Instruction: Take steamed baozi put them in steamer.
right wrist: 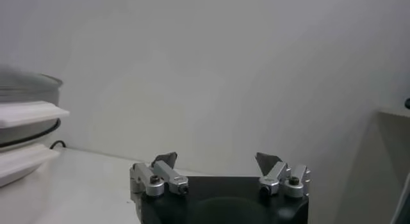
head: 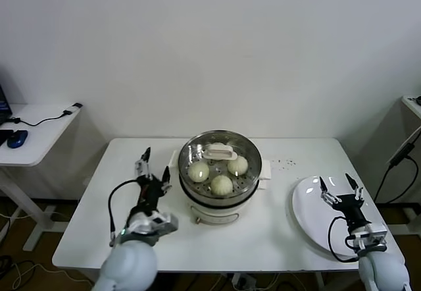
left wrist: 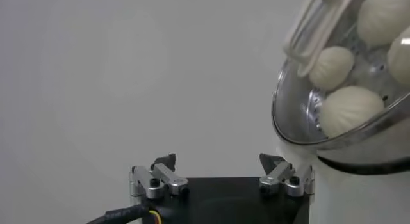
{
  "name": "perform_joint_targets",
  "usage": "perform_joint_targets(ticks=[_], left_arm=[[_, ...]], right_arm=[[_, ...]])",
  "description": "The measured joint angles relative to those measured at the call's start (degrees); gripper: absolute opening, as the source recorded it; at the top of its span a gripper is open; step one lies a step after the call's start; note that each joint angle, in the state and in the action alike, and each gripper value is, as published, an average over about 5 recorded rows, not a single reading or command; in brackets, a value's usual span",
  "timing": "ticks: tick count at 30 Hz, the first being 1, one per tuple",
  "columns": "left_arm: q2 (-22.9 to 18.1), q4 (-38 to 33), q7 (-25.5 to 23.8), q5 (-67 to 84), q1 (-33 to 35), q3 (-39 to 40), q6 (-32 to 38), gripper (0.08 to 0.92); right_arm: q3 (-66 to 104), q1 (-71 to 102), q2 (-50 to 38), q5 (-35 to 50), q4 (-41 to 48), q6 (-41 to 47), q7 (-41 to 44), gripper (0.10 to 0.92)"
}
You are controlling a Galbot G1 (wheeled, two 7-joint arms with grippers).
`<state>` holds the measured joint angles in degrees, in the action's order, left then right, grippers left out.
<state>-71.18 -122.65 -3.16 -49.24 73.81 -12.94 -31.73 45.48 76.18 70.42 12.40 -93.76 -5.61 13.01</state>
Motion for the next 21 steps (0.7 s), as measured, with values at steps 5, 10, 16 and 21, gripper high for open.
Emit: perform_joint_targets(ticks=[5,10,16,21], left_arm=[[-1.7,-0.1,1.4,14.5,5.5,-9.0,10.9,0.823],[-4.2,1.3,1.3,28.9,9.9,-16.3,19.9,0.823],[-7.2,3.8,1.2,43.1,13.3,-21.5,26.8,0.823],[-8.9,5.5,1.2,49.6,15.0,-24.0,30.5,0.823]], right_arm=[[0.2,0.6,0.5,-0.3,-0.6,0.3,0.0,0.823],[0.2,1.3,0.9,-0.4,-1.3,0.5,0.2,0.823],[0.2,2.1,1.1,0.1,-2.4,0.9,1.0,0.823],[0.1,2.5,1.1,0.9,-2.7,1.2,1.7,0.823]])
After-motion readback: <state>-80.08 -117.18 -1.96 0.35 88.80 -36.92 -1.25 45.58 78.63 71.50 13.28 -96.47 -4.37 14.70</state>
